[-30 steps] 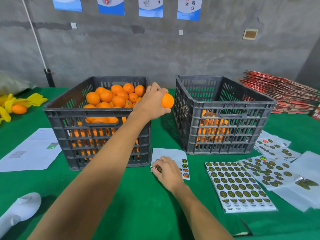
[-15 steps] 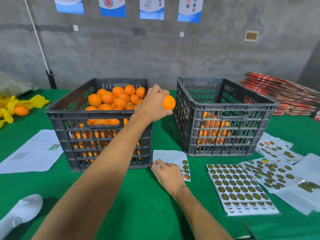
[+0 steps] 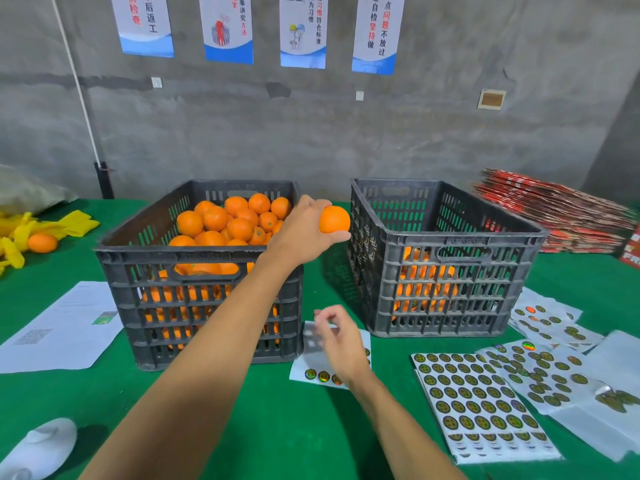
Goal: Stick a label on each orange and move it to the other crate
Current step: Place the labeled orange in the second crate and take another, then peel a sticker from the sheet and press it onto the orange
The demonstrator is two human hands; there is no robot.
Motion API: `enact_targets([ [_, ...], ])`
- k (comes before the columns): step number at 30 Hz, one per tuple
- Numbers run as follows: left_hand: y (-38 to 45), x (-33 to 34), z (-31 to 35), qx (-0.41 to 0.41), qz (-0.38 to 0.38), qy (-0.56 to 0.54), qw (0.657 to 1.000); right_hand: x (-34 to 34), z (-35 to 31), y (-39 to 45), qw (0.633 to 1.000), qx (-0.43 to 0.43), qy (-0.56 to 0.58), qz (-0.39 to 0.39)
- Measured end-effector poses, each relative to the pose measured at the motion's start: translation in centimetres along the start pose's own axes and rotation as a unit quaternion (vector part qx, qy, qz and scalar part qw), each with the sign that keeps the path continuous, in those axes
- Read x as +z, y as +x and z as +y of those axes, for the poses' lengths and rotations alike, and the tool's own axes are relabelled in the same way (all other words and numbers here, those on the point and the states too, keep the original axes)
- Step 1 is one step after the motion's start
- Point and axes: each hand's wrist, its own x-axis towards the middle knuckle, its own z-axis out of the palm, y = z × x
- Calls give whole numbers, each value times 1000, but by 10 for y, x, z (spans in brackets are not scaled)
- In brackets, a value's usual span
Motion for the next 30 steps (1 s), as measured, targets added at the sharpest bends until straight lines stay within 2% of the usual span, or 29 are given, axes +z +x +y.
enact_targets([
  [2, 3, -2, -3, -9, 26, -60, 998, -8, -25, 17, 992, -13, 111, 54],
  [6, 8, -9, -10, -30, 51, -227, 972, -26, -90, 50, 969, -53, 210, 121],
  [10, 9, -17, -10, -57, 51, -346, 935, -34, -144, 66, 962, -90, 234, 107],
  [15, 11, -24, -6, -141, 8, -479, 866, -28, -170, 73, 966, -110, 220, 82],
  [19, 10, -25, -10, -140, -11, -517, 844, -28, -172, 77, 971, -122, 183, 94],
  [30, 10, -26, -14, -132, -21, -540, 831, -28, -158, 84, 967, -122, 187, 123],
])
